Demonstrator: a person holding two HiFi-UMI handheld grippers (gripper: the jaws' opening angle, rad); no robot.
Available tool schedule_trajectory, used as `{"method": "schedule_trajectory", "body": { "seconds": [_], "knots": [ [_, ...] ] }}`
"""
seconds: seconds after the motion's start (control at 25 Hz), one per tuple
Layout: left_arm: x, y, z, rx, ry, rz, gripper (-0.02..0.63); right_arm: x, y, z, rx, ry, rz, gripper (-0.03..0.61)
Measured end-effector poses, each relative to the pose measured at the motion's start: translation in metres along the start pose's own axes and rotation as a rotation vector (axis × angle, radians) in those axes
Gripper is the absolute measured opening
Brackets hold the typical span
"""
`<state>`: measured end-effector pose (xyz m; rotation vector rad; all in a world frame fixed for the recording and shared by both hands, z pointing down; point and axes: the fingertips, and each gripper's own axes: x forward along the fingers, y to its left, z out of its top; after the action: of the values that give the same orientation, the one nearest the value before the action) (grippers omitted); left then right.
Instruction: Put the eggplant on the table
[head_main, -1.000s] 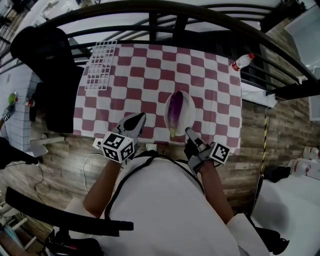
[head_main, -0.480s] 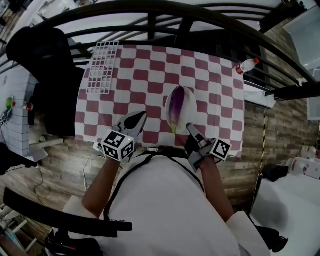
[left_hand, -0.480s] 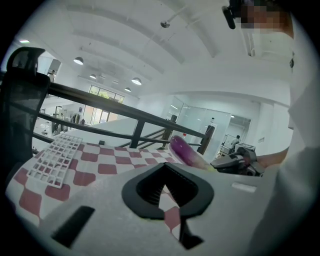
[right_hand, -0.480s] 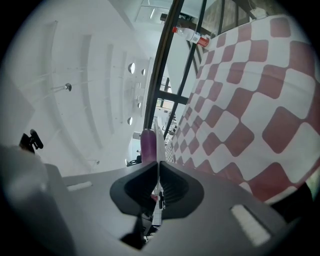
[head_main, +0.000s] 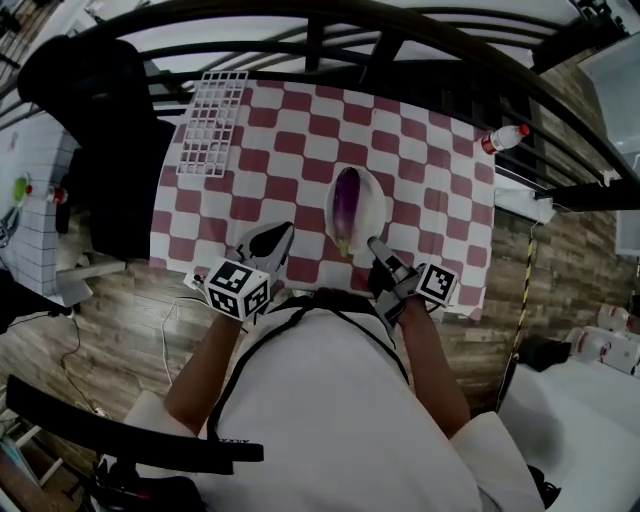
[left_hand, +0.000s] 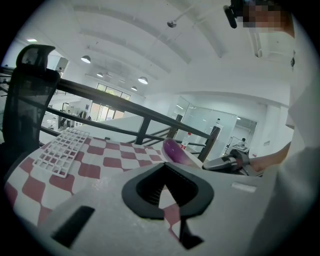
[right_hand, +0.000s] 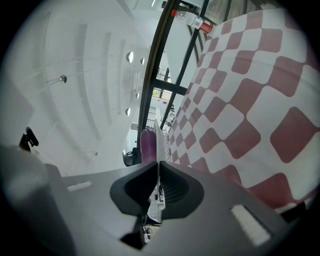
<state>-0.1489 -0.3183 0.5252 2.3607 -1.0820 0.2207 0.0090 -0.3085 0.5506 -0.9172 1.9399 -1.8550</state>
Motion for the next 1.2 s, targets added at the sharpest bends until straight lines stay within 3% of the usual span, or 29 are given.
{"method": "schedule_trajectory", "body": {
  "seconds": [0.4, 1.0, 1.2],
  "knots": [
    [-0.002, -0.001, -0.004, -0.035, -0.030, 0.106, 0.006, 0.016, -0.029, 0.013, -0.015, 0.103, 0.022, 0.023],
    [-0.004, -0.013, -0.014, -0.081, -0.054, 0.233, 0.006, 0.028, -0.086, 0.020, -0.034, 0.242, -0.039, 0.026],
    [-0.009, -0.013, -0.019, -0.086, -0.056, 0.273, 0.006, 0.035, -0.094, 0.021, -0.045, 0.282, -0.024, 0.025]
  ]
}}
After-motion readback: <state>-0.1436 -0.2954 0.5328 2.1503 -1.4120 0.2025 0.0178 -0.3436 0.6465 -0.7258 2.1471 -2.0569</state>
